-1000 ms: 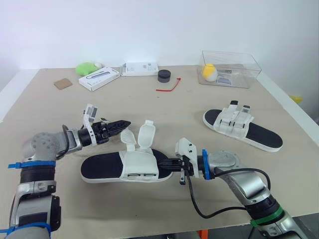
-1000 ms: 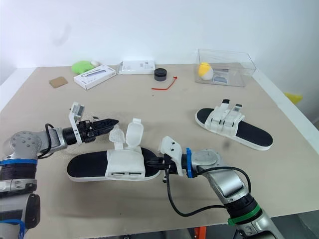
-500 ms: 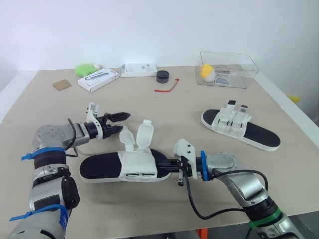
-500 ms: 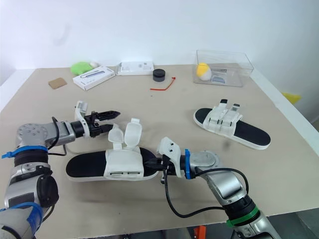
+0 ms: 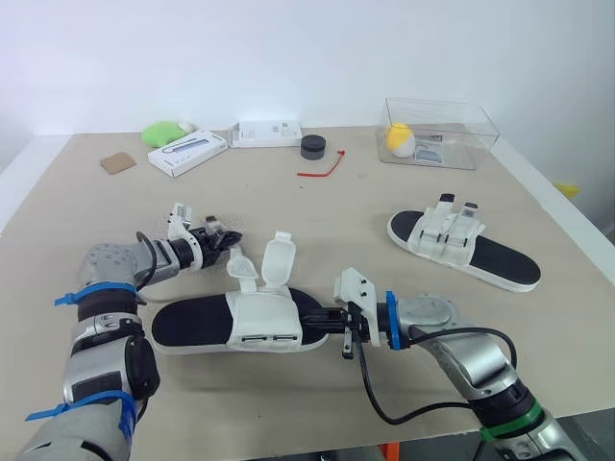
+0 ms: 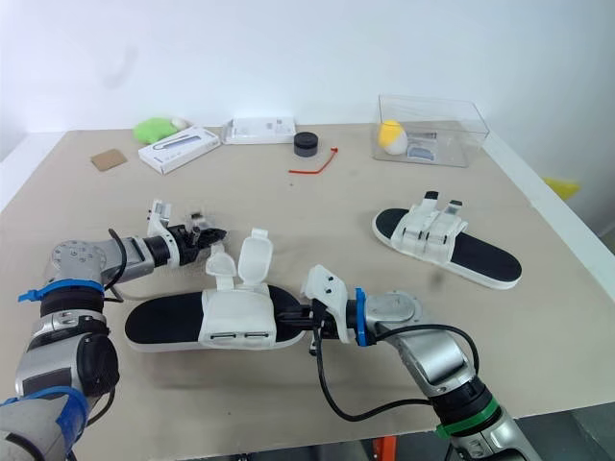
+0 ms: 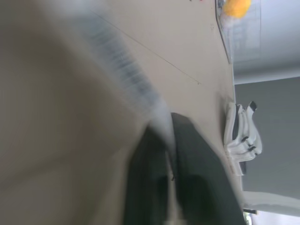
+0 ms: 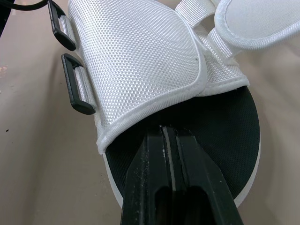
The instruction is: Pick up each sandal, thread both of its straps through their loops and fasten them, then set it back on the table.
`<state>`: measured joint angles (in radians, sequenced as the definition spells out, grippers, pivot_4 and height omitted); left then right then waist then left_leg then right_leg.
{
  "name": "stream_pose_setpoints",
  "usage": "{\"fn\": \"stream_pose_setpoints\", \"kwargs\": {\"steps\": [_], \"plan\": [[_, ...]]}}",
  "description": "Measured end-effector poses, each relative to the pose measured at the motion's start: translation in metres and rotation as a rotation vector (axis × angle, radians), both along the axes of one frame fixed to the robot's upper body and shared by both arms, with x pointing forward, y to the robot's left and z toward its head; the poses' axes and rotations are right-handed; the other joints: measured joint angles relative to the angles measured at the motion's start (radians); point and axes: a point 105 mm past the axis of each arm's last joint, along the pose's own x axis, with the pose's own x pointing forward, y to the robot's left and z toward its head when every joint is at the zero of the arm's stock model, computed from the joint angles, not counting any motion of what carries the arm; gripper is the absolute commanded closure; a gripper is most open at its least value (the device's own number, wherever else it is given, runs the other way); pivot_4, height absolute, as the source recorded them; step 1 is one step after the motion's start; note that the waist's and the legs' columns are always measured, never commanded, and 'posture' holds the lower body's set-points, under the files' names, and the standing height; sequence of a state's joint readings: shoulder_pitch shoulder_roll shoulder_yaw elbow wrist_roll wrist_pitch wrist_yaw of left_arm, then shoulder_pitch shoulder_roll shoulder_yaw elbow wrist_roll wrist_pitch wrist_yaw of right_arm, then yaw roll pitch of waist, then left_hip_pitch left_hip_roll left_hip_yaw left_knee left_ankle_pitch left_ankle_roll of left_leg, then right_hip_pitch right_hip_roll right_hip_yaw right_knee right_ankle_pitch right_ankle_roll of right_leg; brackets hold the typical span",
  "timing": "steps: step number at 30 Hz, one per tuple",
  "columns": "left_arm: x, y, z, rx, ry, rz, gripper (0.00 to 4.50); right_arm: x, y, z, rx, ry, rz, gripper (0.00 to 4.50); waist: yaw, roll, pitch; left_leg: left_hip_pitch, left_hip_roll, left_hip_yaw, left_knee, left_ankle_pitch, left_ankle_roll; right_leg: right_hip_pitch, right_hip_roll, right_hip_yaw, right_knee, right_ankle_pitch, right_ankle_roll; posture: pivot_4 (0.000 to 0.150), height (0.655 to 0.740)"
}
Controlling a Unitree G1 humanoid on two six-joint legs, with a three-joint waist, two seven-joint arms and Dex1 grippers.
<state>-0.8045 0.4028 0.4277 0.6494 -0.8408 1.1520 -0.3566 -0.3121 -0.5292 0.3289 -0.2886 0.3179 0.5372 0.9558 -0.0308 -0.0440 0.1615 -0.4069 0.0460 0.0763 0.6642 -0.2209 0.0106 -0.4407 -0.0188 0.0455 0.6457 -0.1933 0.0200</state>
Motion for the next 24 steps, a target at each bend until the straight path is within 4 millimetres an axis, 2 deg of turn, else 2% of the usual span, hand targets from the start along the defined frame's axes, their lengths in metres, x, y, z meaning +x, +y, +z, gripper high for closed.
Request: {"fn": "stream_pose_setpoints", "kwargs": {"steps": [2, 5, 7, 10, 13, 15, 17, 20, 22, 24], "plan": [[0.001, 0.003, 0.007, 0.022, -0.101, 0.007, 4.44, 0.0, 0.0, 0.0, -0.002, -0.003, 0.003, 4.5, 0.0, 0.0, 0.0, 0.0, 0.0, 0.0, -0.001, 0.0, -0.001, -0.001, 0.0, 0.0, 0.0, -0.001, -0.001, 0.15, 0.74], [-0.005, -0.005, 0.038, 0.103, -0.388, -0.062, 4.44, -0.001, 0.0, 0.0, -0.003, -0.006, 0.005, 4.5, 0.001, -0.003, 0.001, 0.0, 0.001, 0.0, -0.003, 0.001, -0.004, -0.001, 0.0, 0.0, 0.0, -0.002, -0.004, 0.15, 0.74], [-0.02, -0.013, 0.068, 0.225, -0.66, -0.162, 4.44, -0.001, 0.002, 0.0, -0.005, -0.002, 0.011, 4.5, -0.002, -0.003, 0.001, 0.001, 0.001, 0.001, -0.006, 0.001, -0.006, -0.001, 0.0, 0.001, -0.001, -0.003, -0.005, 0.15, 0.74], [-0.047, -0.025, 0.094, 0.436, -1.031, -0.295, 4.44, -0.001, 0.002, 0.0, -0.01, 0.0, 0.014, 4.5, -0.002, -0.003, 0.001, 0.002, 0.0, 0.002, -0.008, 0.001, -0.008, -0.001, -0.001, 0.002, -0.001, -0.005, -0.005, 0.15, 0.74], [-0.073, -0.036, 0.093, 0.636, -1.325, -0.431, 4.44, -0.001, 0.002, 0.0, -0.013, -0.002, 0.017, 4.5, 0.0, -0.003, 0.001, 0.002, 0.001, 0.002, -0.008, 0.001, -0.008, -0.001, -0.001, 0.002, -0.001, -0.005, -0.005, 0.15, 0.74], [-0.102, -0.047, 0.084, 0.761, -1.592, -0.586, 4.44, -0.001, 0.002, 0.0, -0.017, -0.004, 0.019, 4.5, 0.0, -0.003, 0.001, 0.002, 0.001, 0.002, -0.008, 0.001, -0.007, -0.001, -0.001, 0.002, -0.001, -0.005, -0.005, 0.15, 0.74], [-0.12, -0.053, 0.08, 0.812, -1.774, -0.671, 4.44, 0.0, 0.001, 0.0, -0.02, -0.007, 0.02, 4.5, 0.003, -0.003, 0.001, 0.002, 0.001, 0.002, -0.008, 0.001, -0.007, -0.001, -0.001, 0.001, -0.001, -0.005, -0.005, 0.15, 0.74], [-0.136, -0.05, 0.073, 0.896, -2.008, -0.755, 4.44, -0.001, 0.002, 0.0, -0.022, -0.008, 0.022, 4.5, 0.004, -0.003, 0.001, 0.003, 0.001, 0.002, -0.008, 0.001, -0.007, -0.001, -0.001, 0.001, -0.001, -0.005, -0.005, 0.15, 0.74], [-0.142, -0.039, 0.057, 0.99, -2.147, -0.84, 4.44, -0.001, 0.002, 0.0, -0.023, -0.01, 0.026, 4.5, 0.004, -0.003, 0.001, 0.003, 0.002, 0.002, -0.008, 0.001, -0.007, -0.001, 0.0, 0.001, -0.001, -0.005, -0.005, 0.15, 0.74], [-0.144, -0.034, 0.046, 1.036, -2.198, -0.887, 4.44, -0.001, 0.002, 0.0, -0.025, -0.011, 0.028, 4.5, 0.004, -0.003, 0.001, 0.002, 0.002, 0.002, -0.008, 0.001, -0.007, -0.001, -0.001, 0.001, -0.001, -0.005, -0.005, 0.15, 0.74]]}}
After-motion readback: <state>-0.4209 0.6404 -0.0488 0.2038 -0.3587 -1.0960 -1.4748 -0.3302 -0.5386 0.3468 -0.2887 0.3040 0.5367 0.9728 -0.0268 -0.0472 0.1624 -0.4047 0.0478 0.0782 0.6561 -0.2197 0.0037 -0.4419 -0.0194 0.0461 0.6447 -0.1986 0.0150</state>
